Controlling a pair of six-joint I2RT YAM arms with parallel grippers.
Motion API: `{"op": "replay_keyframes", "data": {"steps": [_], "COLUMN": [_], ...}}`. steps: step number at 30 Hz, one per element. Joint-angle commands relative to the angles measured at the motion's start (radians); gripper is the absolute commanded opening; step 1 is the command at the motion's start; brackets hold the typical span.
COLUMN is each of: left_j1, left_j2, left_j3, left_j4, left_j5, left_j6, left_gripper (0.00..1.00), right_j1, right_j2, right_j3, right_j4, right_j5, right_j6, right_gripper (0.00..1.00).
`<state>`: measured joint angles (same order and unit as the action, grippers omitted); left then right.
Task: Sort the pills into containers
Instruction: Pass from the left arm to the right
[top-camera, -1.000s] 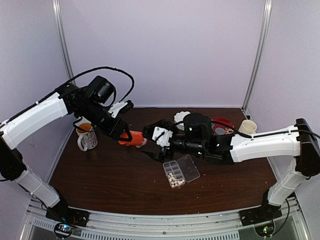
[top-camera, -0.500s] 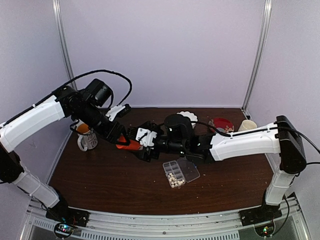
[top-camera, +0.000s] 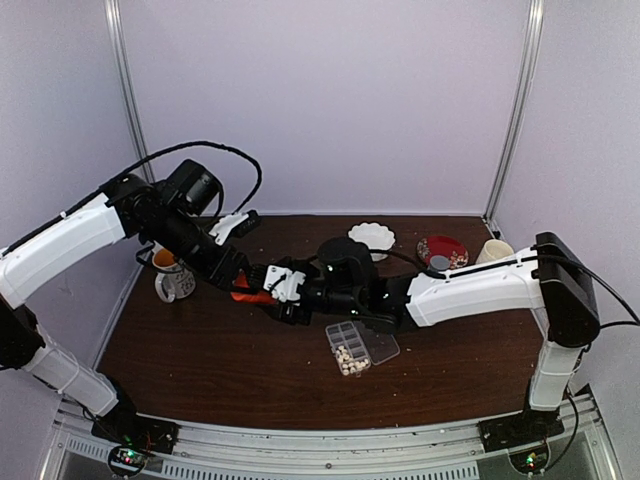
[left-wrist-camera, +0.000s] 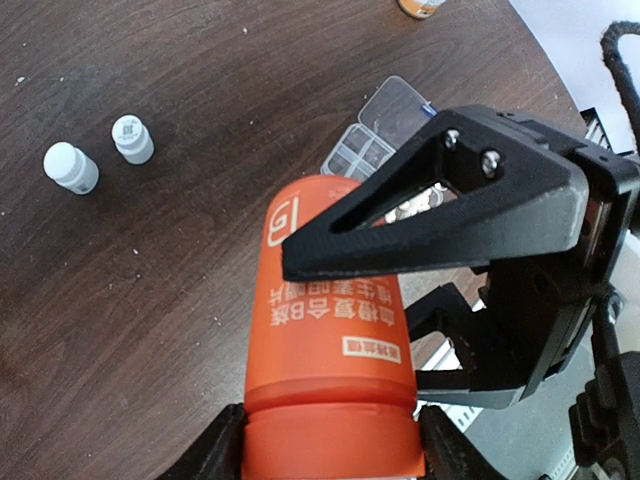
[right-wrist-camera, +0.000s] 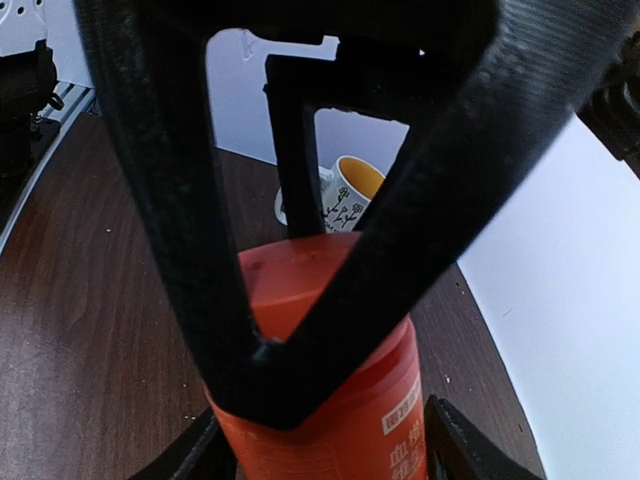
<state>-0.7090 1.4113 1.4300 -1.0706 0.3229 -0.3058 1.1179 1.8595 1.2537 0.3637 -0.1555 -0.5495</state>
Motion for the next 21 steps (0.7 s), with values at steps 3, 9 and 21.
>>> {"op": "replay_keyframes", "data": {"steps": [3,9,21], "left_j1": [-0.005,-0.004,-0.004], "left_j2": [-0.029,-0.079,-0.208], "left_j3": [-0.010,-0.019,-0.086], "left_j4": [0.049,0.148,0.287], "left_j5": [0.041,0.025,-0.117], "left_j6": [-0.006,-0.056,-0.103], "left_gripper": [0.41,0.63,0.97], "right_j1": [0.014,0.004,-0.191], "right_j2": [0.007,-0.041,-0.267], "right_j3": [0.012,-0.102,-0.428], "right_j4": [0.052,0.206,0.421], "right_j5": [0.065,0.095,0.037], "right_j6": [-0.007,0.026,0.337], "right_gripper": [0.47,0.36,0.31]}}
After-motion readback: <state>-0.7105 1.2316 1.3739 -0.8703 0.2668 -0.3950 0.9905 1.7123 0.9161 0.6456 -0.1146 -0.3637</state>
